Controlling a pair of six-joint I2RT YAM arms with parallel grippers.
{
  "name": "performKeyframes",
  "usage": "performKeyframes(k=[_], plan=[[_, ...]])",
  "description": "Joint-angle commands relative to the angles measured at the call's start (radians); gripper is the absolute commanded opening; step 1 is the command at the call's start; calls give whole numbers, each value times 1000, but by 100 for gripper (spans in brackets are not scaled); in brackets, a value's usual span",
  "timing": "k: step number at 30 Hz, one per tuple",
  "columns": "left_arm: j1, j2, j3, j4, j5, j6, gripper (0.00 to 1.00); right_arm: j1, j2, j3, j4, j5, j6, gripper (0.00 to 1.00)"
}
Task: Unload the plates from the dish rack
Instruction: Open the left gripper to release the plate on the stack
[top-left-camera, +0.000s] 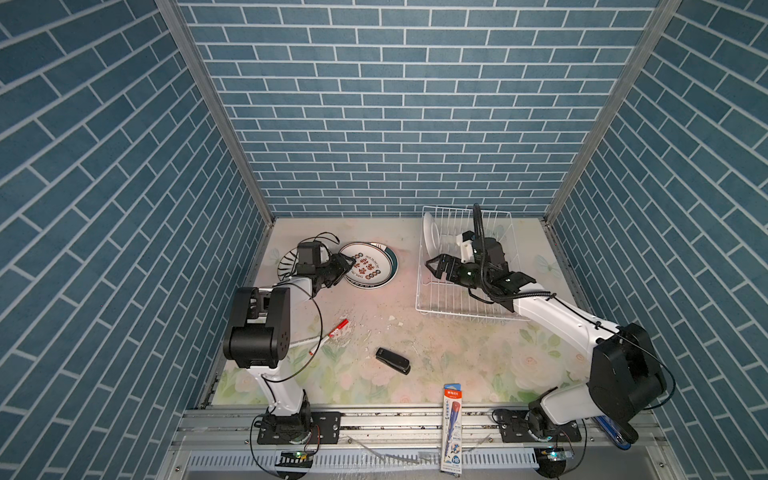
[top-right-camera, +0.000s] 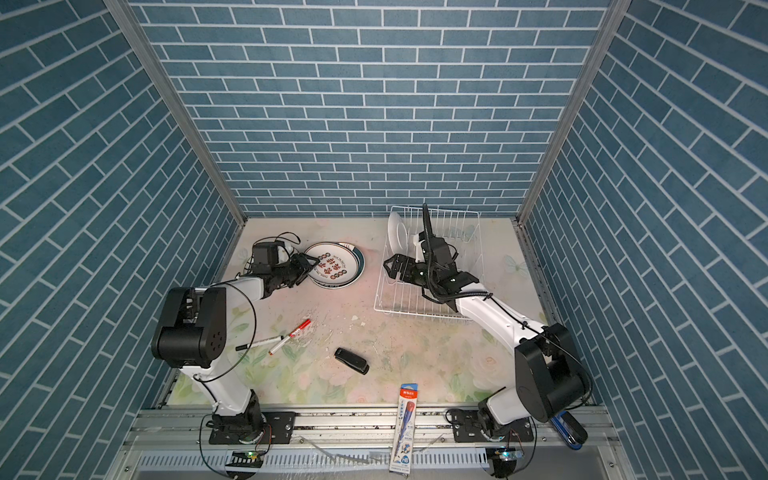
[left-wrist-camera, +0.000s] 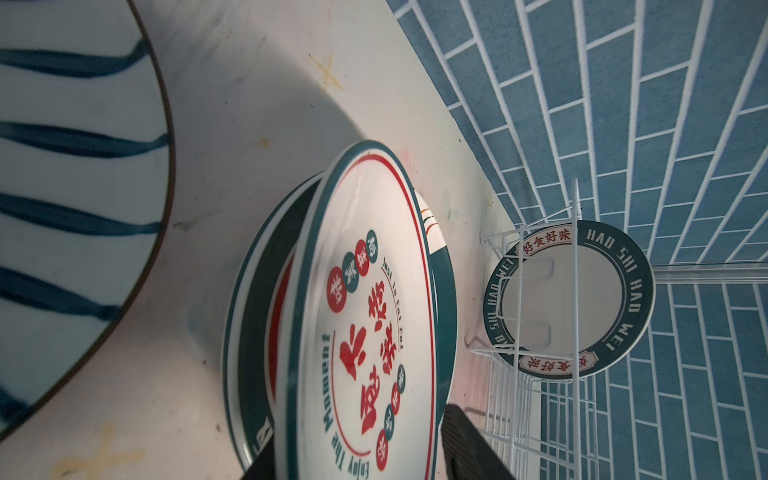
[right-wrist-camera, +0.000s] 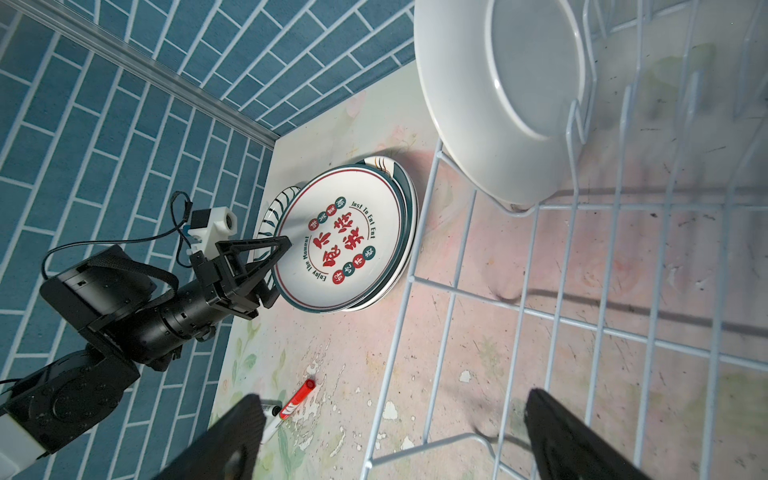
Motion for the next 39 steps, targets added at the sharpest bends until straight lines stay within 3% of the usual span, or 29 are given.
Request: performKeyframes(k=[1,39], plan=[[5,-19,29,-35,-5,32,56,-3,-25,-1,-13,17,-29,99],[5,-53,54,-203,-103,110,67,-2,-20,7,-9,13,-29,99]])
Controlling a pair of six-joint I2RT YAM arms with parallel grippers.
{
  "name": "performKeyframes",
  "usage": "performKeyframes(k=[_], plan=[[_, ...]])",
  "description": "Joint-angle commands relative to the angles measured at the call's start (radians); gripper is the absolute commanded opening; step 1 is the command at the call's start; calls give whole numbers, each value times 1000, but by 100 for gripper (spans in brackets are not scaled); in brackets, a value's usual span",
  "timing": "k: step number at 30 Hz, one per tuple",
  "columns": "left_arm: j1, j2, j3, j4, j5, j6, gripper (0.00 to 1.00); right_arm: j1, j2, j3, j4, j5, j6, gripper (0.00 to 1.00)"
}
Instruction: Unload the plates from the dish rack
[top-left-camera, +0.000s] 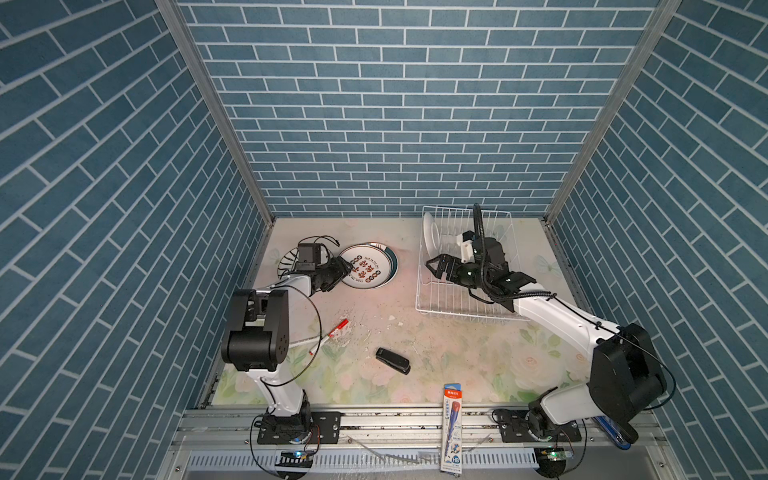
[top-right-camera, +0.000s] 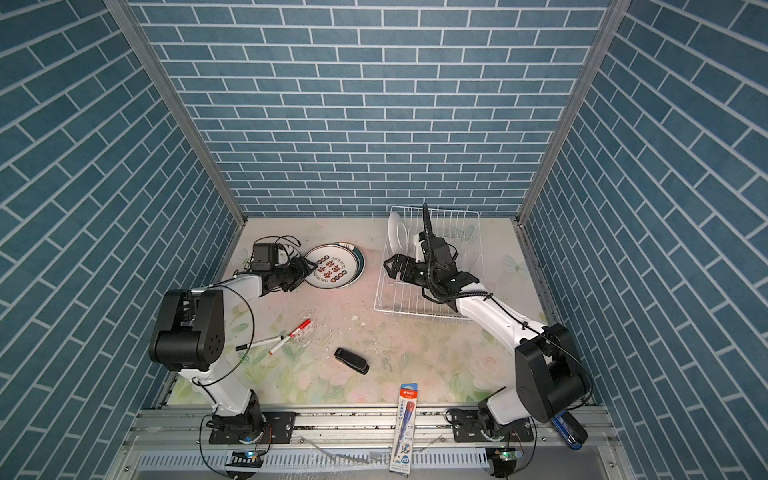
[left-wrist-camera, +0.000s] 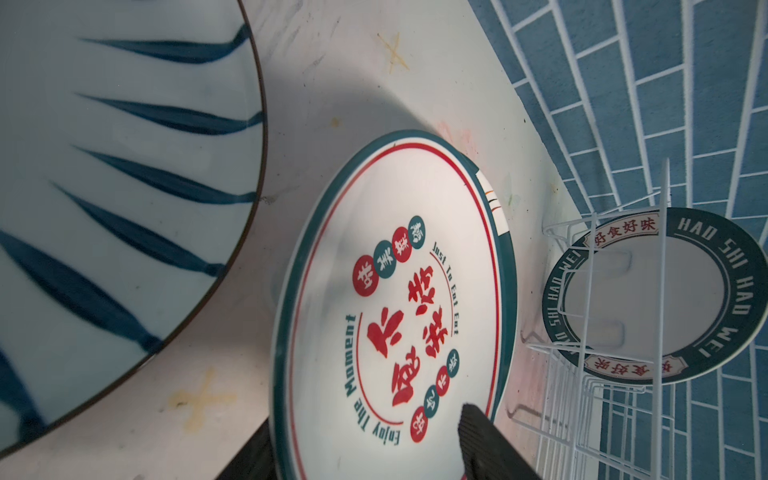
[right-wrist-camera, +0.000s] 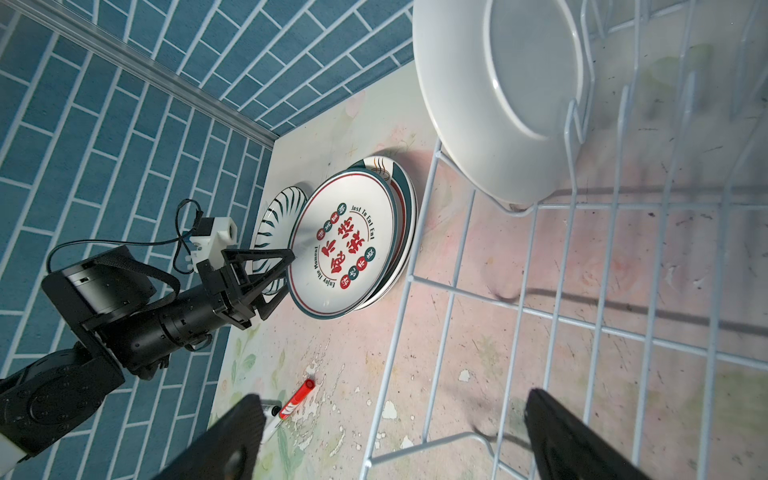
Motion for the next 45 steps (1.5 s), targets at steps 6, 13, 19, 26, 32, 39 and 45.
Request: performKeyframes(k=[6,13,19,26,32,39,45], plan=[[5,-23,26,19,24,3,67,-2,-11,10,-3,10,-27,99],[4,19,59,4,33,1,68,-3,-4,19,-4,7,-27,99],[4,36,84,-44,16,27,67,-3,-5,19,-9,9,-27,99],[4,20,76,-77,-8,55,68,-3,-2,22,-6,7,-25,99],[4,19,80,-110,-24,74,68,-3,-7,19,-7,7,-27,99],[2,10,82,-138,-38,82,69,-3,-10,12,-3,7,-27,99],[-1,13,77,-119,-17,67,69,-3,-10,12,2,6,-27,99]])
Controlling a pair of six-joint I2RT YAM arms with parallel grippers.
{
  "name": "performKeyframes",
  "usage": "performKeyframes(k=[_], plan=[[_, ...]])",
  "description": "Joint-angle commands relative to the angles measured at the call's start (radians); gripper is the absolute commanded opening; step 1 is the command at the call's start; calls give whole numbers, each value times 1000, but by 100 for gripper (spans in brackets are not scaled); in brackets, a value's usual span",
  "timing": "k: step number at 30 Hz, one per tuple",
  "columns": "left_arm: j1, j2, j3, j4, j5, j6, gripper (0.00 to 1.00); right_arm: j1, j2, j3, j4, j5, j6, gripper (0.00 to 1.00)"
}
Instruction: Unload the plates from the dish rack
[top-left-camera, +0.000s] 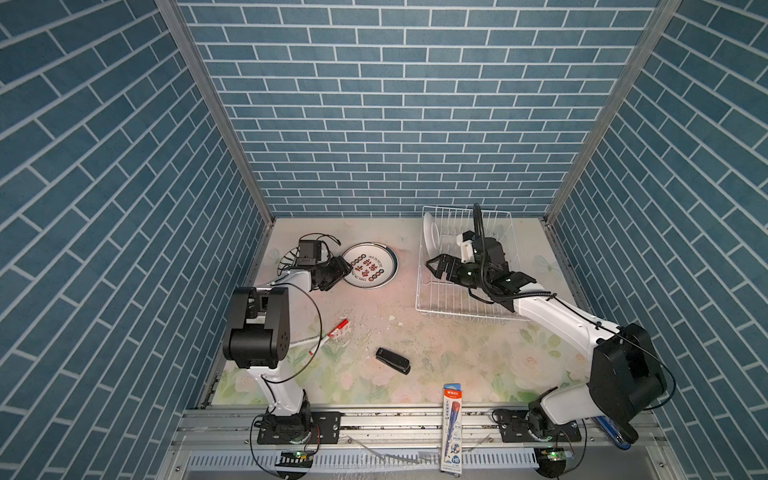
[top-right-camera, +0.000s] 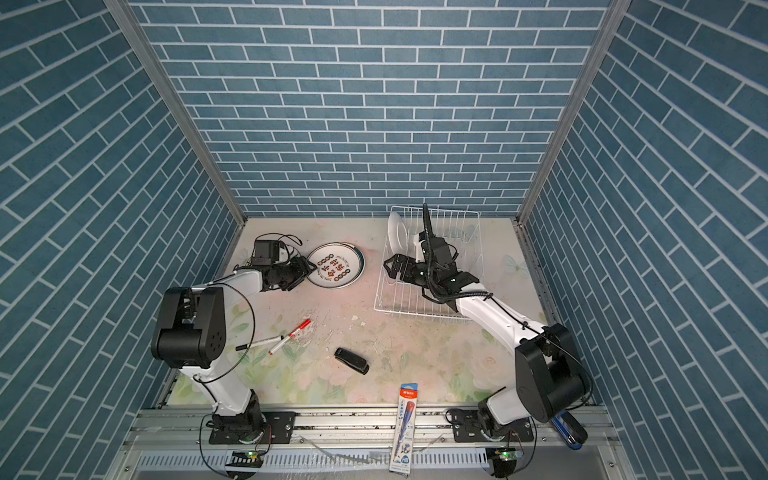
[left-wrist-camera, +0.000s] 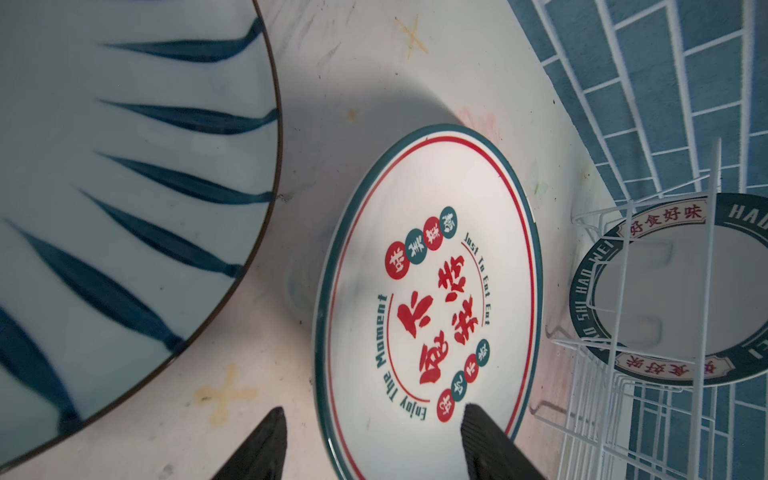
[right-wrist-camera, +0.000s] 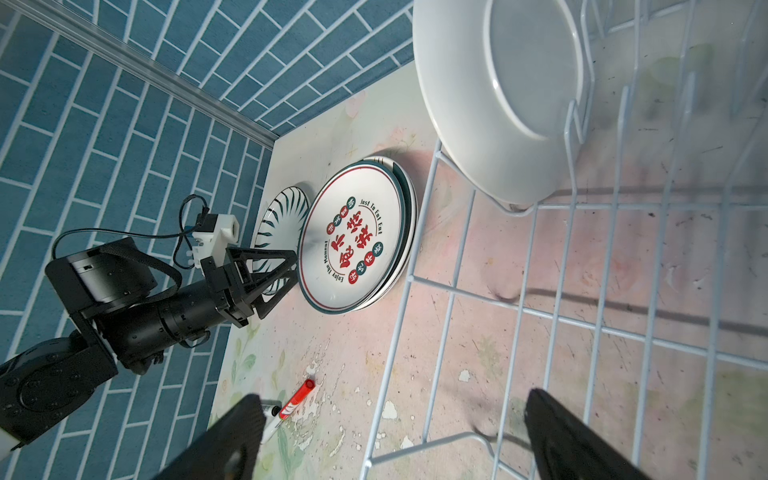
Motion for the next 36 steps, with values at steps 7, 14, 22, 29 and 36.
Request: performKeyframes(k=[7,14,22,29,36], plan=[[-5,-3,16,23,32,-11,69,-3,-14,7,0,7,-26,99],[-8,22,22,48,70,-39,70,-2,-16,7,-2,9,-26,99],[-10,6,16,53,73,-39,70,-4,-6,11,-4,16,-27,99],[-20,-73,-79,157,91,-77,70,-3,6,32,-65,73,-39,98],[-42,-172,-176,207,110,-99,70,9,16,70,-121,142,-48,95]])
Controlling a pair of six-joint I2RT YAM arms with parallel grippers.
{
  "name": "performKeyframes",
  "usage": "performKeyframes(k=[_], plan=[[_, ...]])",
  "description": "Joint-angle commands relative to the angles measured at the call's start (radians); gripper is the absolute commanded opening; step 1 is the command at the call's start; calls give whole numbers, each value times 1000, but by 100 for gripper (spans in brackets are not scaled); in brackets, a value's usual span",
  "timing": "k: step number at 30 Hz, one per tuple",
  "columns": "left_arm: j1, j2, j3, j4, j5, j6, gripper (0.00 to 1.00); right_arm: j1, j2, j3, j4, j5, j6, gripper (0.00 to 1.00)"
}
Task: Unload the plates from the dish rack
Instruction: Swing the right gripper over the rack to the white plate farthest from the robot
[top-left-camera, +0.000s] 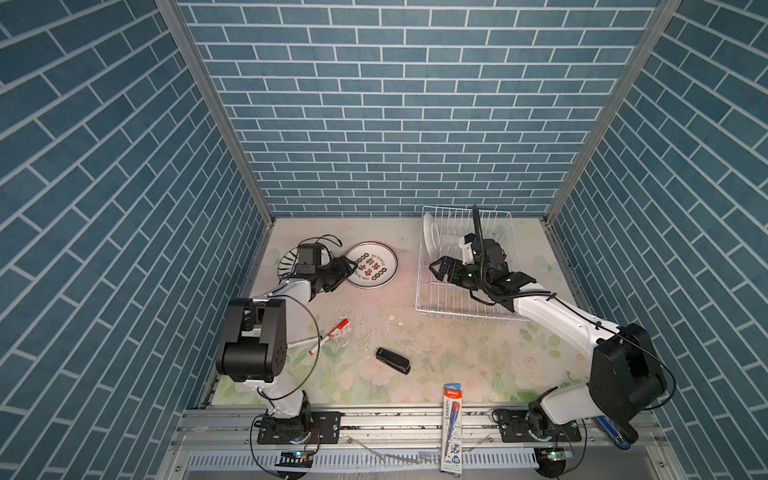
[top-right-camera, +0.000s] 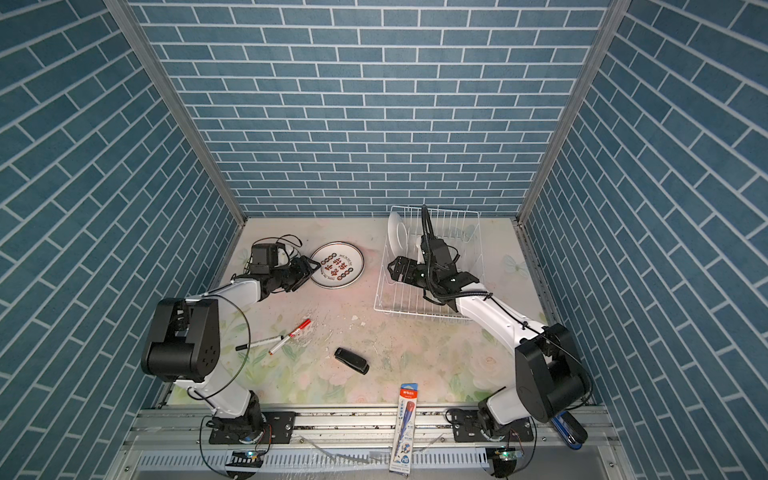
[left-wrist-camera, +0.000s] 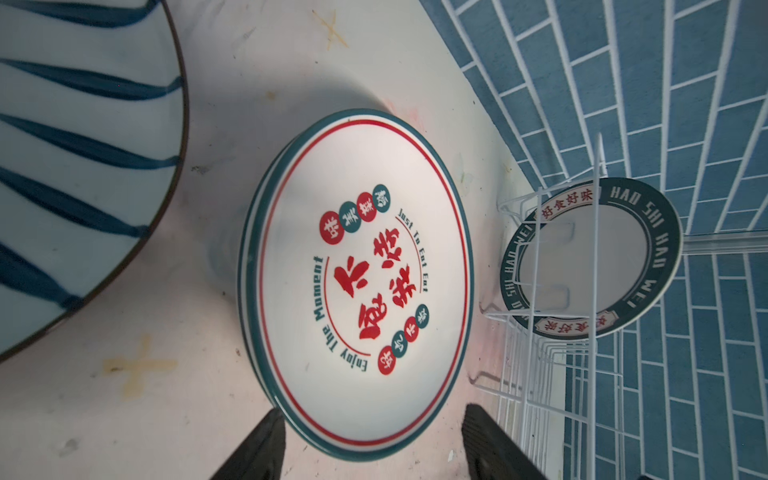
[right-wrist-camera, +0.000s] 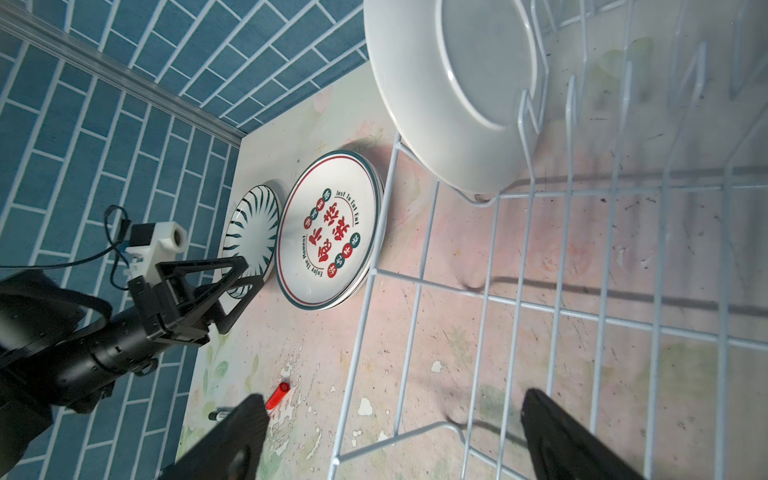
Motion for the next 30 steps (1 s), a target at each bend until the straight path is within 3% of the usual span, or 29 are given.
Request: performKeyframes(k=[1,7,16,20,30], plan=[[-22,-55,-58,65,15,-29,70,15,19,75,-61,88,-35,96],[-89,-140,-164,129,6,-62,70,106,73,176,-193,373,-106,99],[-107,-232,-277,192,6,-94,71,181,241,398,-382,626,-165,99],[-108,-248,-312,219,20,-112,71,209,368,577,-523,759,-177,99],[-144,-236,-429,363,18,-189,71,240,655,995,-759,921,-203,99]])
